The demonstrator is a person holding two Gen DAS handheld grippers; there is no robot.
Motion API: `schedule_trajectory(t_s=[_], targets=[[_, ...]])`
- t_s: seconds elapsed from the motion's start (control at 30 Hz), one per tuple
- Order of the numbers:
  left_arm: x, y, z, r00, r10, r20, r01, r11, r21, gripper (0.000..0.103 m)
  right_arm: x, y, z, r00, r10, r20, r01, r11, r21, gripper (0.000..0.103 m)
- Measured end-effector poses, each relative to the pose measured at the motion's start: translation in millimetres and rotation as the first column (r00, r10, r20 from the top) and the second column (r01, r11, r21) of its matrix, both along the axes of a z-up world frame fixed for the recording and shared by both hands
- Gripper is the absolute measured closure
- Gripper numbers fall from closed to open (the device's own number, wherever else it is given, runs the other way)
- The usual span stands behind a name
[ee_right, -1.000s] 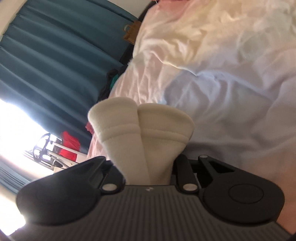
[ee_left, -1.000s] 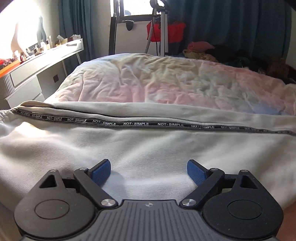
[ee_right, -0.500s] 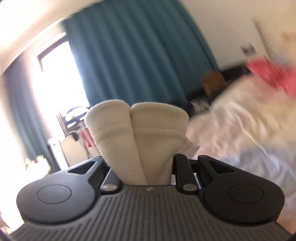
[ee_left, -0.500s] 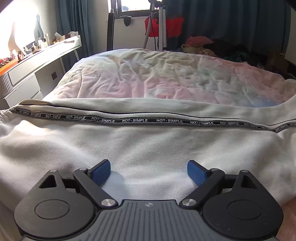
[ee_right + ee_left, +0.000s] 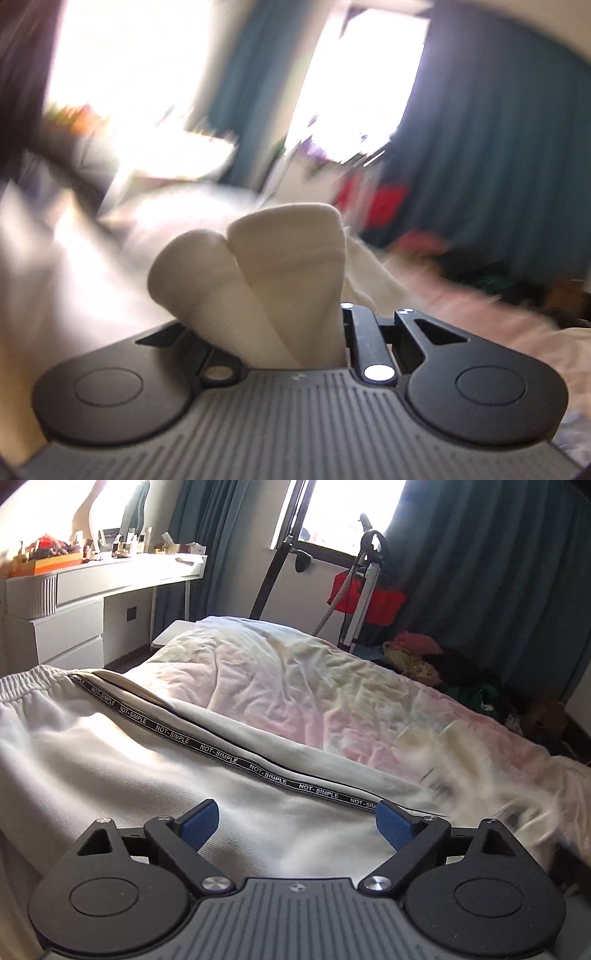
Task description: Fold clothes
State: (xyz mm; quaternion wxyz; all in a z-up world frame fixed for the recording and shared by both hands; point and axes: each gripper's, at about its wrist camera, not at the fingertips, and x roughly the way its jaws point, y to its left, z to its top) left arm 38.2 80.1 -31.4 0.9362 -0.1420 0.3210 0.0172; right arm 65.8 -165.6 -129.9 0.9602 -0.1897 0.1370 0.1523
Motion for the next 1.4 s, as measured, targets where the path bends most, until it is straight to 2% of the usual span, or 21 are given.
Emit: schedule_trajectory(t_s=[0.03, 0.13, 0.23, 0.37, 0.53, 0.63, 0.7, 0.73, 0.77, 0.83, 0.9, 0.97, 1.03, 1.1, 1.13, 1.2, 1.27, 1.4], targets=[[-0.1, 1.8, 0.4, 1.0, -0.003, 0.0, 0.003, 1.0, -0.016, 0.01, 0.6, 9.1, -15.9, 0.998, 0.026, -0.05, -0.029, 0.998, -0.06, 0.086], [-0.3, 3.7, -1.2, 1.0, -0.012, 0.003, 0.012, 0.999, -0.04, 0.01, -1.6, 19.3, -34.0, 0.999, 0.028, -0.039, -0.034, 0.987, -0.156, 0.086], [1.1, 7.5, -4.5, 1.0, -0.024, 0.01, 0.025, 0.997, -0.073, 0.01, 2.0, 19.0, -16.3, 0.998, 0.012, -0.061, -0.017, 0.997, -0.08, 0.086], [8.1, 14.0, -10.7, 0.999, -0.038, -0.002, 0.037, 0.991, -0.125, 0.01, -8.5, 36.8, 5.0, 0.996, 0.079, -0.041, -0.08, 0.997, -0.019, 0.086], [15.4, 15.9, -16.7, 0.998, -0.058, -0.013, 0.055, 0.989, -0.134, 0.01, -9.0, 68.2, -2.5, 0.988, 0.108, -0.106, -0.11, 0.994, -0.007, 0.081], [14.9, 15.0, -15.5, 0.997, -0.074, 0.001, 0.074, 0.989, -0.131, 0.01, -4.5, 59.1, 0.8, 0.977, 0.109, -0.184, -0.104, 0.994, 0.038, 0.072], [14.5, 13.1, -14.3, 0.996, -0.09, 0.018, 0.092, 0.988, -0.126, 0.01, -2.4, 49.3, 9.6, 0.955, 0.129, -0.267, -0.106, 0.989, 0.099, 0.057], [14.5, 11.5, -14.0, 0.995, -0.098, 0.023, 0.1, 0.988, -0.122, 0.01, -2.8, 44.1, 14.9, 0.939, 0.146, -0.31, -0.108, 0.985, 0.137, 0.037], [14.6, 9.5, -14.1, 0.994, -0.104, 0.024, 0.106, 0.987, -0.117, 0.01, -6.7, 38.0, 20.0, 0.921, 0.175, -0.348, -0.116, 0.976, 0.184, 0.028], [14.1, 5.9, -14.4, 0.993, -0.119, 0.027, 0.121, 0.986, -0.113, 0.01, -19.4, 27.1, 30.4, 0.898, 0.222, -0.381, -0.129, 0.958, 0.255, 0.022], [12.6, 2.6, -14.7, 0.991, -0.135, 0.027, 0.137, 0.984, -0.117, 0.01, -34.5, 15.0, 39.4, 0.892, 0.244, -0.379, -0.131, 0.945, 0.299, 0.022], [9.3, -0.6, -14.7, 0.988, -0.153, 0.028, 0.156, 0.98, -0.126, 0.01, -38.6, -1.8, 49.6, 0.899, 0.213, -0.382, -0.079, 0.938, 0.338, 0.022], [3.8, -5.4, -13.3, 0.982, -0.182, 0.044, 0.186, 0.974, -0.132, 0.01, -44.7, -23.2, 57.9, 0.906, 0.129, -0.404, 0.026, 0.934, 0.355, 0.022], [-1.9, -12.7, -11.7, 0.973, -0.224, 0.061, 0.23, 0.964, -0.133, 0.01, -41.6, -46.8, 61.4, 0.915, -0.042, -0.402, 0.187, 0.926, 0.329, 0.023], [-4.2, -17.3, -11.6, 0.967, -0.248, 0.066, 0.255, 0.958, -0.133, 0.01, -38.1, -58.3, 61.5, 0.908, -0.138, -0.396, 0.273, 0.911, 0.309, 0.023], [-5.8, -27.9, -14.5, 0.952, -0.299, 0.062, 0.304, 0.943, -0.138, 0.01, -23.6, -78.8, 55.9, 0.866, -0.309, -0.392, 0.428, 0.865, 0.263, 0.022], [-4.4, -39.8, -20.9, 0.945, -0.326, 0.031, 0.327, 0.936, -0.127, 0.013, -9.7, -96.6, 47.5, 0.824, -0.39, -0.412, 0.515, 0.819, 0.254, 0.022], [3.2, -60.3, -36.3, 0.935, -0.351, -0.052, 0.346, 0.935, -0.081, 0.023, 12.1, -117.8, 21.9, 0.76, -0.405, -0.509, 0.598, 0.743, 0.301, 0.023]])
